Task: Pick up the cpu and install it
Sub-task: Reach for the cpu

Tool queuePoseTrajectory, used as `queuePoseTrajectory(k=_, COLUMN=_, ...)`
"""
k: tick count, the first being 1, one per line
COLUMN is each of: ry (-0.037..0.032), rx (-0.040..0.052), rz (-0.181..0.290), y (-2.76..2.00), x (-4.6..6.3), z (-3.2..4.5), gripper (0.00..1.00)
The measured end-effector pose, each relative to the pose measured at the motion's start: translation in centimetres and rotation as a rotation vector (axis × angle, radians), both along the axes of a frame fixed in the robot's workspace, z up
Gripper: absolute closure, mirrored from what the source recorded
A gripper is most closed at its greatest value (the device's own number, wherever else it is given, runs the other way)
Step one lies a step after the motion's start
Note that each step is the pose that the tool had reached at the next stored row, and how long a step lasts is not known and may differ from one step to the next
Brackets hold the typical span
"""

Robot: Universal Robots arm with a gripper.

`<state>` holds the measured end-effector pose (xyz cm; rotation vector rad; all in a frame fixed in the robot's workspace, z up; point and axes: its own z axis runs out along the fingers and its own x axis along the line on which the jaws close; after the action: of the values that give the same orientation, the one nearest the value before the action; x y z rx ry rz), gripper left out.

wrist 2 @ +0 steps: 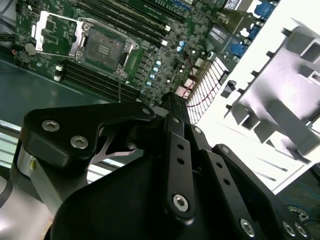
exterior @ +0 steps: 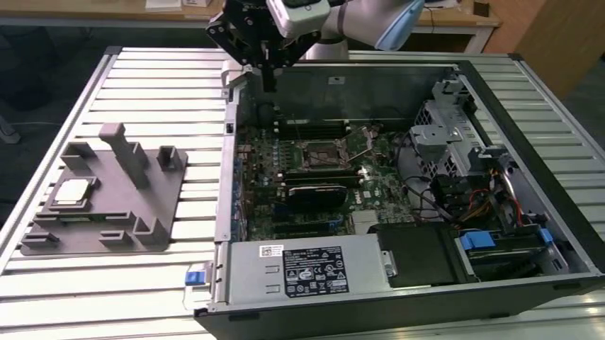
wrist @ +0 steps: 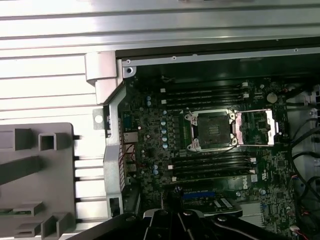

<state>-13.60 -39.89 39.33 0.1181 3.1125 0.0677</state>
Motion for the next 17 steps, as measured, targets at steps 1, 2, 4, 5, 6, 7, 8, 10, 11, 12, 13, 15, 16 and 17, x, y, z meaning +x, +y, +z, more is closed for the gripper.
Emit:
queuePoseTrajectory(k=1, ry=0.0, rx=0.0, rz=0.0, y=0.0, x=-0.2, z=0.0, gripper=0.89)
queuePoseTrajectory(k=2, ry=0.0, rx=-0.0001, rz=0.0, y=0.0, x=-0.4, z=0.0, gripper=0.89)
queuePoseTrajectory(k=4, ry=0.0, rx=-0.0001, rz=0.0, y=0.0, x=-0.9, z=0.01, gripper=0.89)
queuePoseTrajectory(k=5, ry=0.0, rx=-0.0001, rz=0.0, y=0.0, x=-1.1, z=0.0, gripper=0.89)
queuePoseTrajectory(k=6, ry=0.0, rx=0.0, rz=0.0, y=0.0, x=-1.2, z=0.0, gripper=0.89)
queuePoseTrajectory(k=7, ry=0.0, rx=0.0, rz=0.0, y=0.0, x=-1.4, z=0.0, gripper=0.89)
queuePoseTrajectory(k=8, ry=-0.0001, rx=0.0, rz=0.0, y=0.0, x=-1.6, z=0.0, gripper=0.89)
queuePoseTrajectory(k=10, ry=-0.0001, rx=0.0, rz=0.0, y=0.0, x=-2.0, z=0.0, gripper=0.89)
queuePoseTrajectory(k=11, ry=0.0, rx=-0.0001, rz=0.0, y=0.0, x=-2.2, z=0.0, gripper=0.89)
queuePoseTrajectory(k=12, ry=-0.0001, rx=0.0, rz=0.0, y=0.0, x=-2.4, z=0.0, gripper=0.89)
queuePoseTrajectory(k=13, ry=-0.0001, rx=0.0, rz=0.0, y=0.0, x=-2.6, z=0.0, gripper=0.89)
queuePoseTrajectory(k=15, ry=-0.0001, rx=0.0, rz=0.0, y=0.0, x=-3.0, z=0.0, gripper=0.89)
queuePoseTrajectory(k=16, ry=-0.0001, rx=0.0, rz=0.0, y=0.0, x=-3.2, z=0.0, gripper=0.89)
queuePoseTrajectory(k=17, ry=-0.0001, rx=0.0, rz=0.0, y=0.0, x=-3.4, z=0.0, gripper=0.89)
